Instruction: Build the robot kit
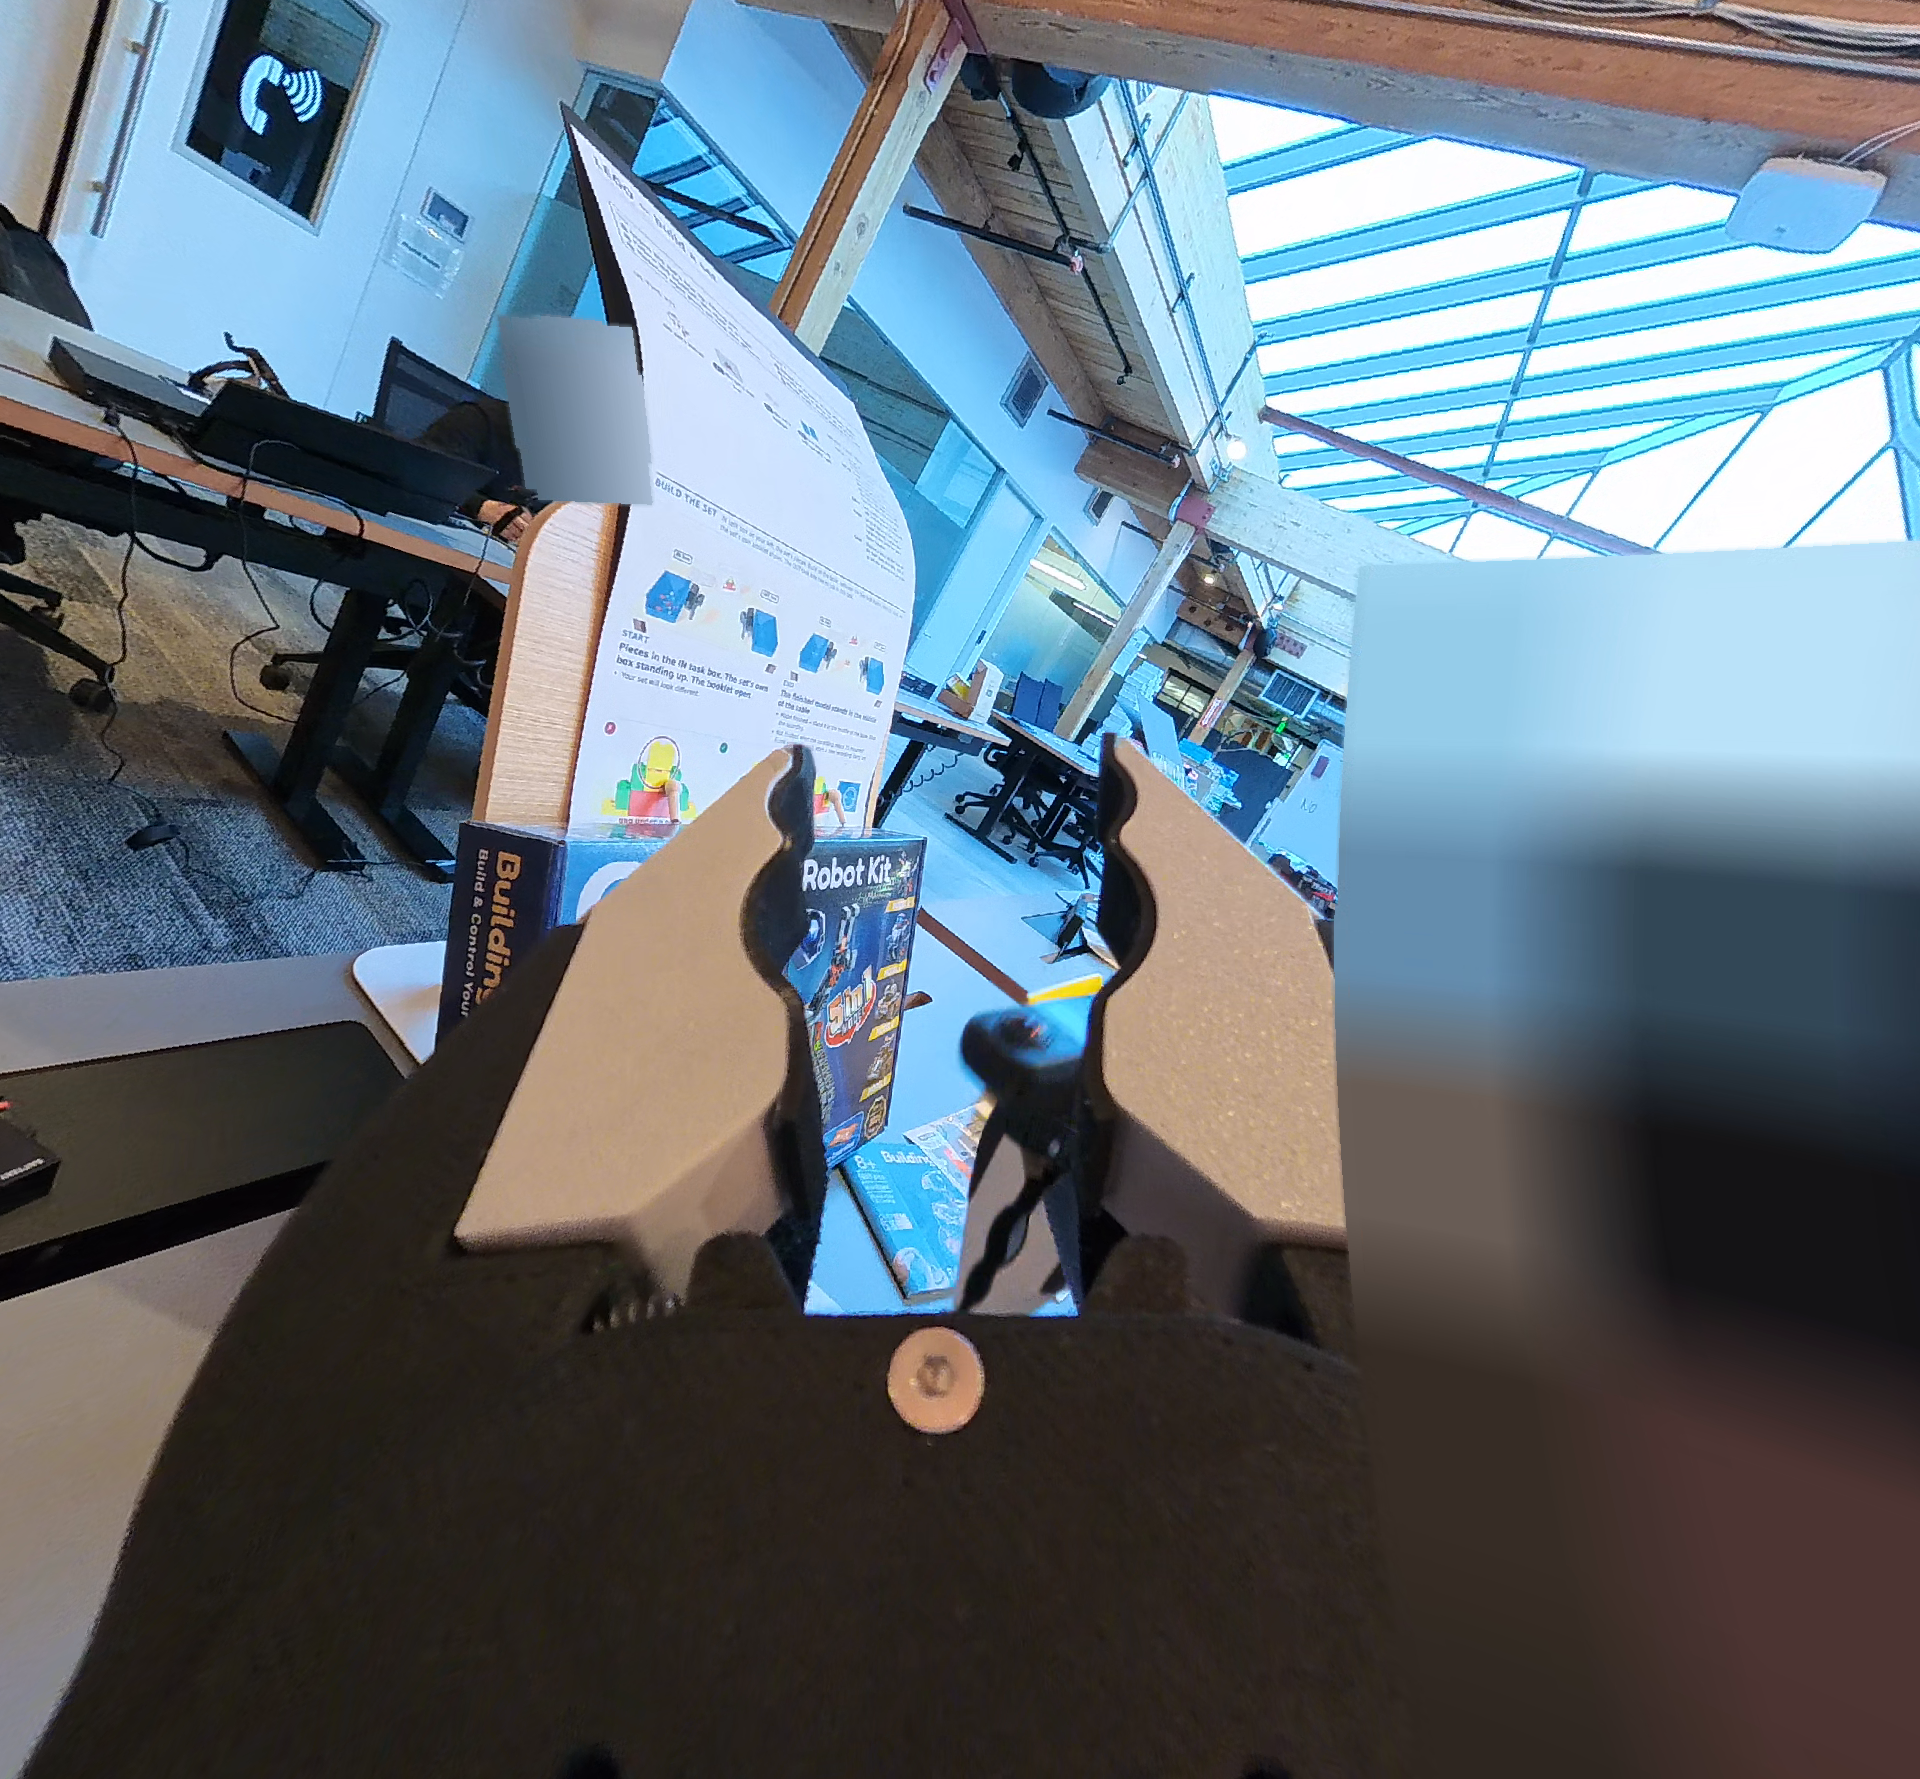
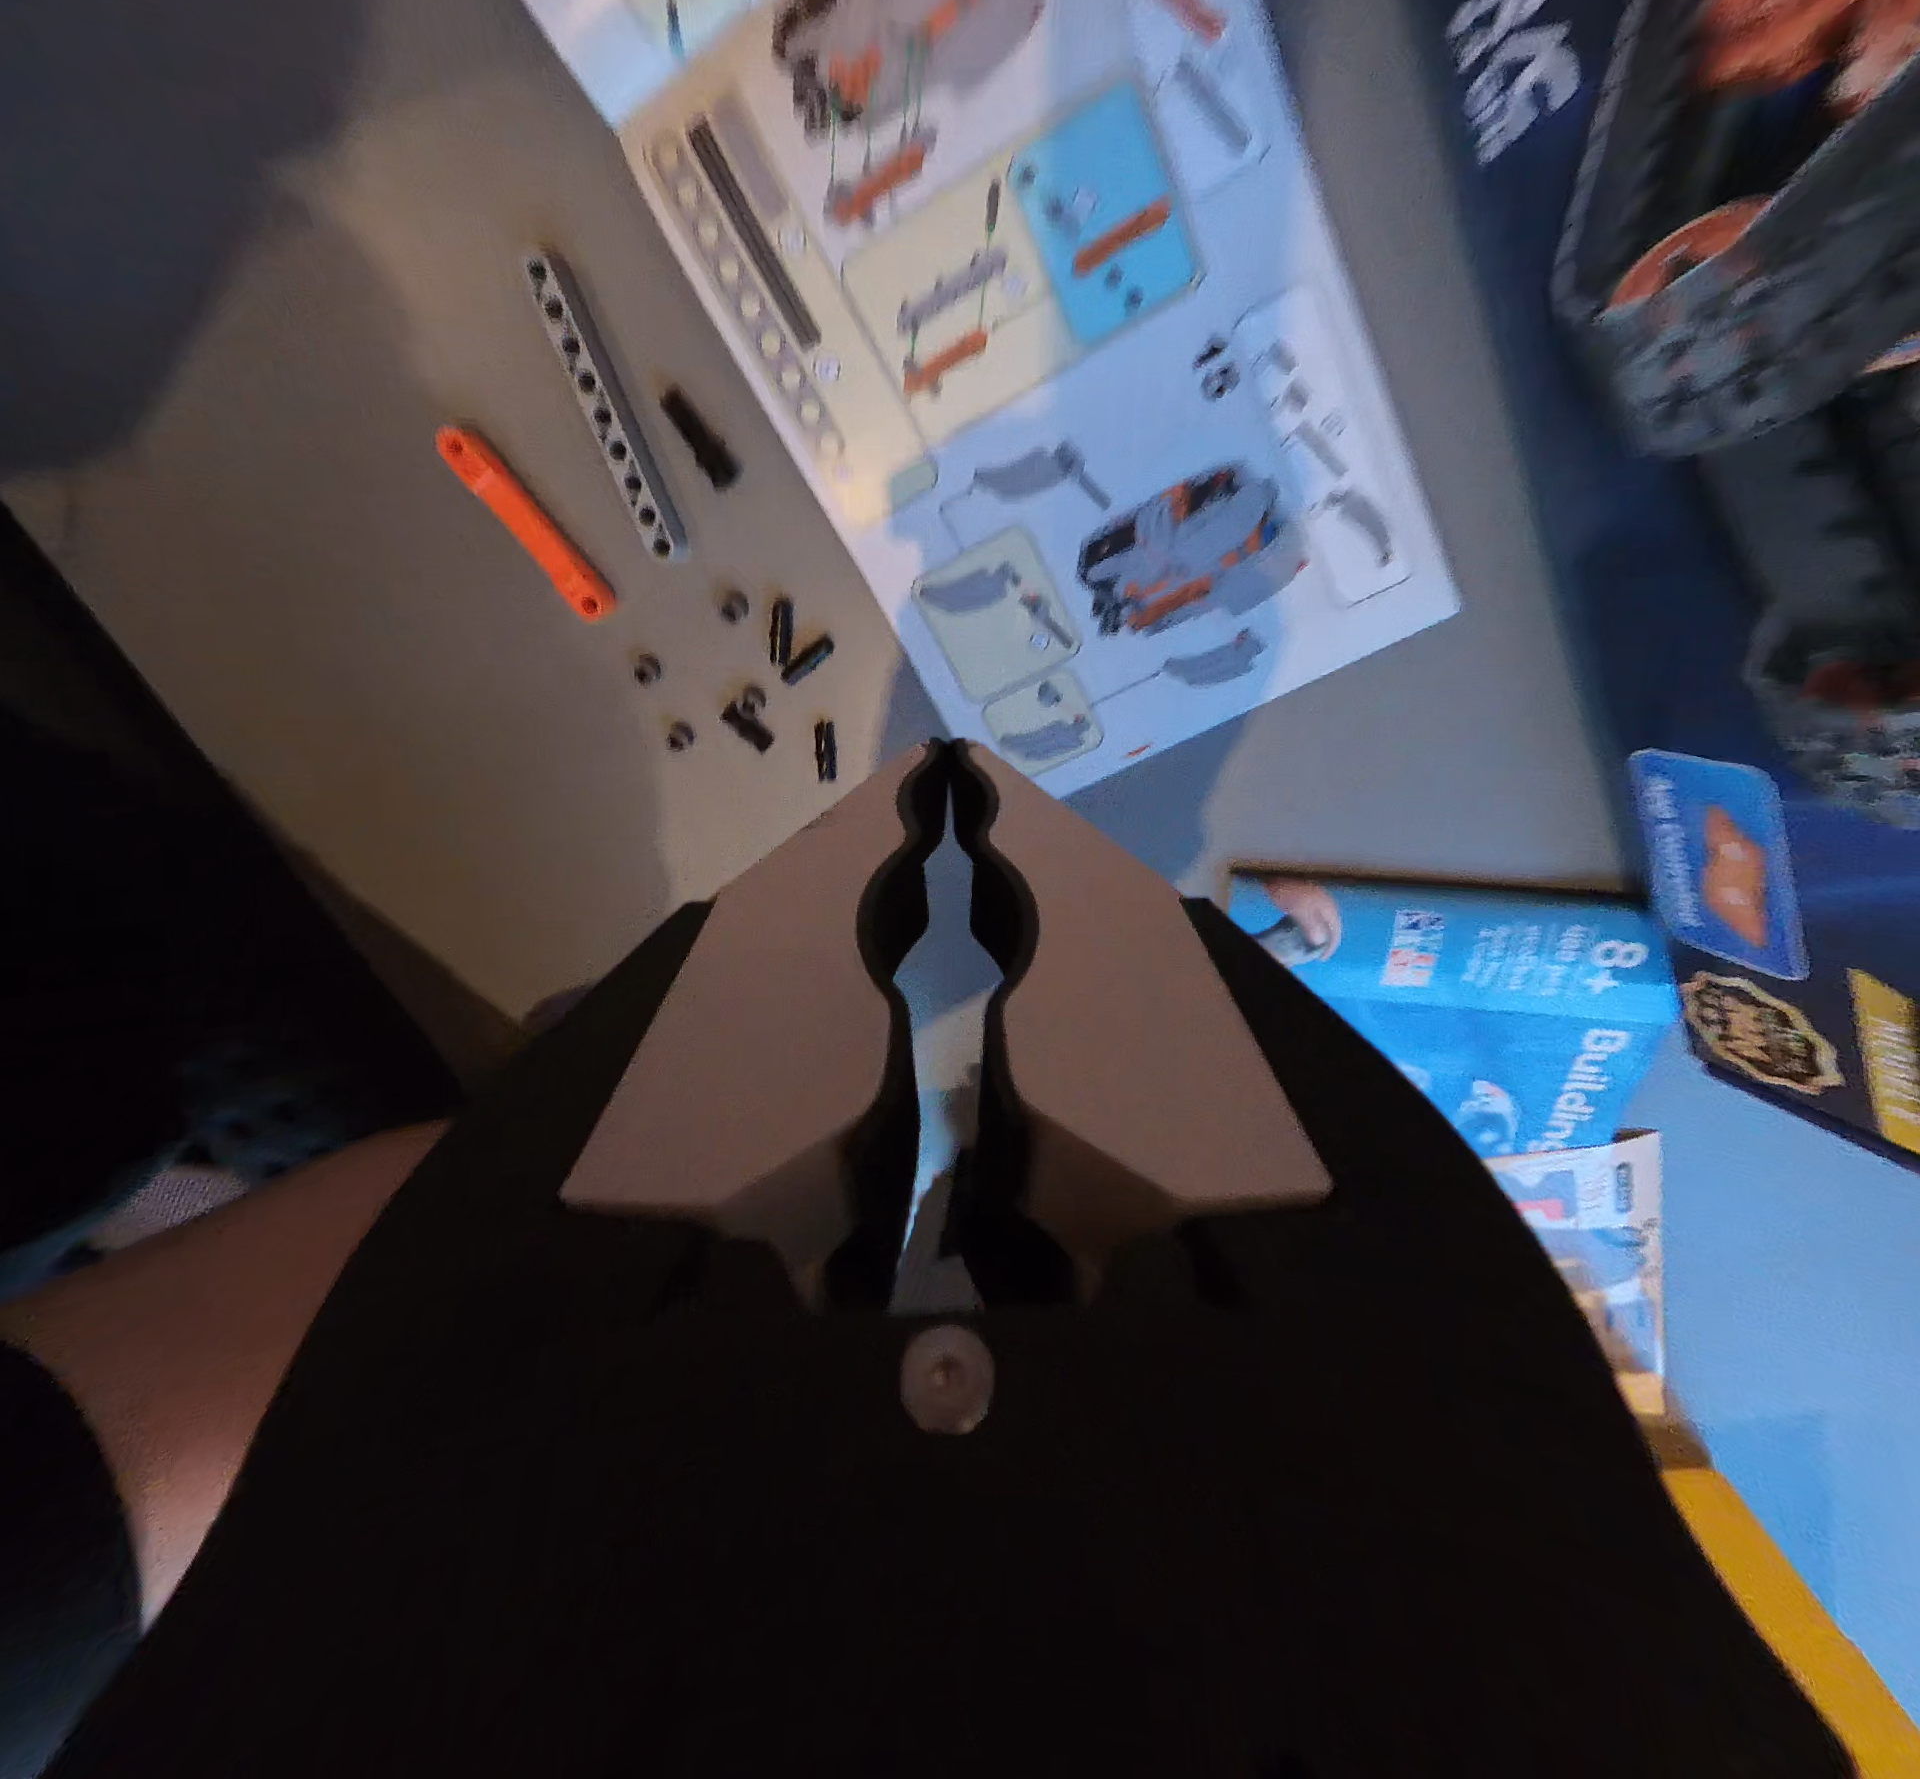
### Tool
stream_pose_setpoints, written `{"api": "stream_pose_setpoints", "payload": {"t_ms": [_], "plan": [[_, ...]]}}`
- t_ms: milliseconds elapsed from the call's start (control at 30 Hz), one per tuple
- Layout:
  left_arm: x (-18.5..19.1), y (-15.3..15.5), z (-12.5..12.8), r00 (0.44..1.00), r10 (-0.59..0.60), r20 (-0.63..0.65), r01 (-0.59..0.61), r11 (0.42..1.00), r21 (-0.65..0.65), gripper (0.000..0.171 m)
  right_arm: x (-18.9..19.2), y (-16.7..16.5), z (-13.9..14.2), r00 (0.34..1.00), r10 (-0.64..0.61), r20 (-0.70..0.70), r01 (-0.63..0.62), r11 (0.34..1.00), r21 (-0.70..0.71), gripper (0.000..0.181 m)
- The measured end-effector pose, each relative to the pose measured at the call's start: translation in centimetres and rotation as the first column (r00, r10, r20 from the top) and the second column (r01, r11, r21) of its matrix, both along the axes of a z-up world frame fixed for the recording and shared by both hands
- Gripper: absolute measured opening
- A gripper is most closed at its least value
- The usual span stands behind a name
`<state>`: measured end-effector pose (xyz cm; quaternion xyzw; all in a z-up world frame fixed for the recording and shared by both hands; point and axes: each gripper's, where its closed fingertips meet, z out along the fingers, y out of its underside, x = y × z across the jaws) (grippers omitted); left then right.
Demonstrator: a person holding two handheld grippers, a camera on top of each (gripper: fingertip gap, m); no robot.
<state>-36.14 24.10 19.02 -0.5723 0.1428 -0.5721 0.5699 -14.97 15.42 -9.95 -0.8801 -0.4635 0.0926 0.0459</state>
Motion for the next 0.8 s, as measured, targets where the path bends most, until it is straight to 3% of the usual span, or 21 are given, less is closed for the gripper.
{"api": "stream_pose_setpoints", "payload": {"t_ms": [133, 800], "plan": [[0.4, 0.0, -0.1, 1.0, -0.006, -0.011, 0.006, 1.0, -0.001, 0.052, 0.8, -0.9, -1.7, 0.997, 0.001, 0.073, 0.006, 0.996, -0.093, 0.0], [0.7, -0.2, -0.1, 1.0, -0.016, -0.009, 0.016, 1.0, -0.001, 0.052, 1.2, -0.1, -2.6, 0.99, 0.002, 0.141, 0.009, 0.997, -0.076, 0.0]]}}
